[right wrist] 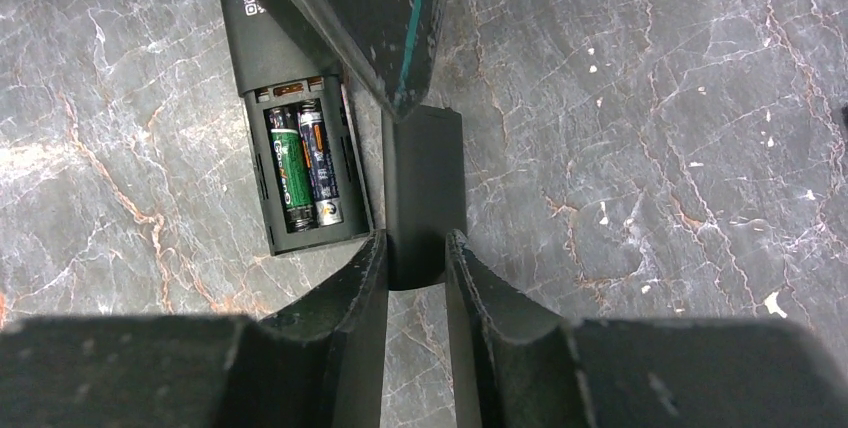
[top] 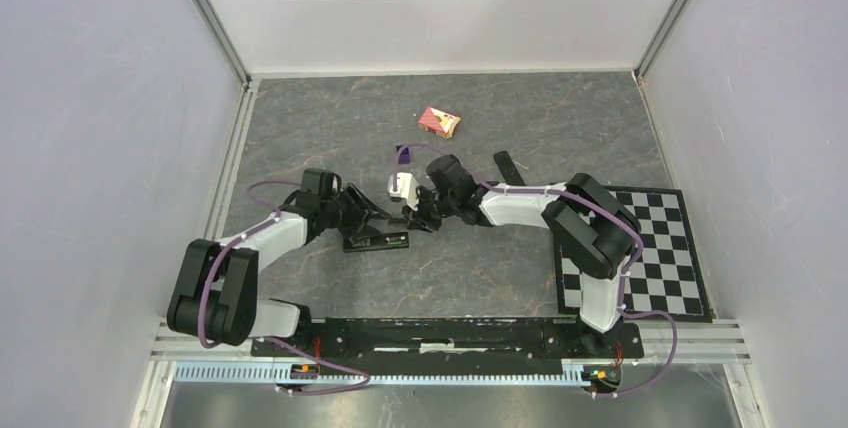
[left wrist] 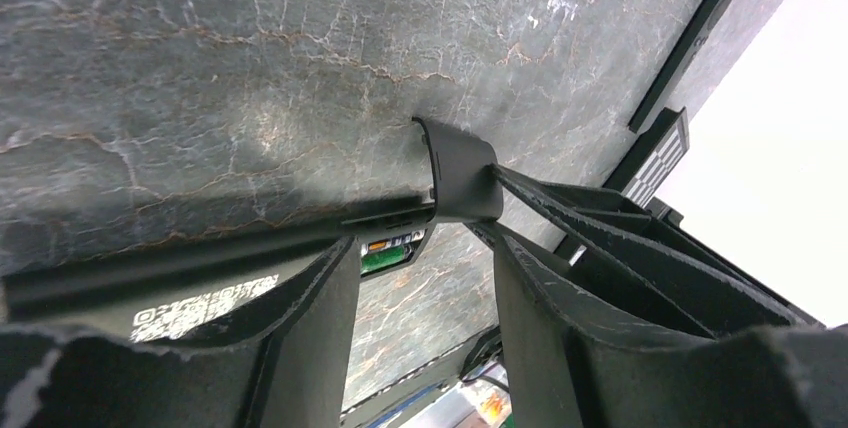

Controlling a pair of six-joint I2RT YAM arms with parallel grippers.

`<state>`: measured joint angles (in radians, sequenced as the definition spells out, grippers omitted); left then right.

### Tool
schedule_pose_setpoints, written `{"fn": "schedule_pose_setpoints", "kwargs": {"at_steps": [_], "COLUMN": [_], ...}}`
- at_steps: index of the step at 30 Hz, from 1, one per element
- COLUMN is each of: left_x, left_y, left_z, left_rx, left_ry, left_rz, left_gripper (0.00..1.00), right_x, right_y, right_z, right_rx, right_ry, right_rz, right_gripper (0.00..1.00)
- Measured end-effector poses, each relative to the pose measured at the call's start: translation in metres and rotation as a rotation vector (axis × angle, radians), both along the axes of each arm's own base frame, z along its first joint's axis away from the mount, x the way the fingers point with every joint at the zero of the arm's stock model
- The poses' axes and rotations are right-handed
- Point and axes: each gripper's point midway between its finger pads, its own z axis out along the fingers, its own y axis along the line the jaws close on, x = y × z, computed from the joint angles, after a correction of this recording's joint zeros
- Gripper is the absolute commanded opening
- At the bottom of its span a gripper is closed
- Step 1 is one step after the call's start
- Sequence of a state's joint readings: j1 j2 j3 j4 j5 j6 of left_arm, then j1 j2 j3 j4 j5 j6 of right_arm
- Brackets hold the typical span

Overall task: Load the batteries into the remote control
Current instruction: Load the battery cover into the remote control.

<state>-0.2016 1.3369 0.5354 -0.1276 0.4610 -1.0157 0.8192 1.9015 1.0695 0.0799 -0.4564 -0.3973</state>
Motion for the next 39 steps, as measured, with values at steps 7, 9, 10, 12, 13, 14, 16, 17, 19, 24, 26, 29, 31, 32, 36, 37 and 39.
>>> {"fn": "schedule_pose_setpoints", "kwargs": {"at_steps": [7,9,10,12,13,14,16,17,19,24,26,29,31,32,36,37,39], "left_x": [0.007,0.01,0.011,0.014,0.014,0.015,0.017,0.018,0.022,0.028,0.032,0.033,0.033,0.033,0.028,0.027,0.026], "left_y": [-0.008,-0.008,-0.008,-0.01,-0.011,-0.013,-0.019,-0.021,-0.027,-0.034,-0.037,-0.038,-0.038,-0.038,-0.035,-0.034,-0.034], "left_z": [-0.012,-0.014,-0.016,-0.018,-0.02,-0.021,-0.025,-0.026,-0.026,-0.021,-0.014,-0.013,-0.012,-0.012,-0.008,-0.006,0.0], "left_rx": [-0.014,-0.014,-0.014,-0.019,-0.022,-0.025,-0.04,-0.05,-0.069,-0.112,-0.131,-0.133,-0.126,-0.121,-0.099,-0.097,-0.1], "left_ry": [0.058,0.066,0.072,0.081,0.086,0.089,0.098,0.099,0.096,0.07,0.039,0.026,0.013,0.001,-0.061,-0.079,-0.123], "left_rz": [0.071,0.092,0.101,0.114,0.116,0.116,0.117,0.119,0.122,0.129,0.122,0.112,0.099,0.089,0.051,0.043,0.026], "left_gripper": [0.46,0.44,0.43,0.41,0.4,0.39,0.34,0.31,0.26,0.02,0.02,0.02,0.02,0.02,0.02,0.02,0.02], "right_x": [0.003,0.003,0.003,0.003,0.004,0.004,0.003,0.004,0.003,0.003,0.001,-0.005,-0.008,-0.009,-0.004,-0.001,0.002], "right_y": [0.001,0.001,0.002,0.002,0.002,0.002,0.002,0.002,0.002,0.0,-0.003,-0.012,-0.019,-0.023,-0.039,-0.043,-0.052], "right_z": [0.001,0.001,0.001,0.001,0.002,0.002,0.001,0.001,0.001,0.0,-0.003,-0.013,-0.008,-0.006,0.018,0.026,0.039], "right_rx": [0.05,0.057,0.061,0.068,0.069,0.071,0.074,0.076,0.08,0.082,0.075,0.053,0.053,0.056,0.104,0.13,0.196], "right_ry": [0.007,0.009,0.009,0.009,0.009,0.01,0.011,0.011,0.011,0.021,0.032,0.08,0.107,0.122,0.219,0.252,0.336], "right_rz": [-0.024,-0.029,-0.031,-0.035,-0.036,-0.037,-0.038,-0.039,-0.04,-0.049,-0.06,-0.094,-0.135,-0.156,-0.317,-0.371,-0.486], "right_gripper": [0.29,0.28,0.28,0.28,0.28,0.29,0.29,0.29,0.3,0.43,0.58,0.77,0.83,0.86,0.88,0.88,0.88]}}
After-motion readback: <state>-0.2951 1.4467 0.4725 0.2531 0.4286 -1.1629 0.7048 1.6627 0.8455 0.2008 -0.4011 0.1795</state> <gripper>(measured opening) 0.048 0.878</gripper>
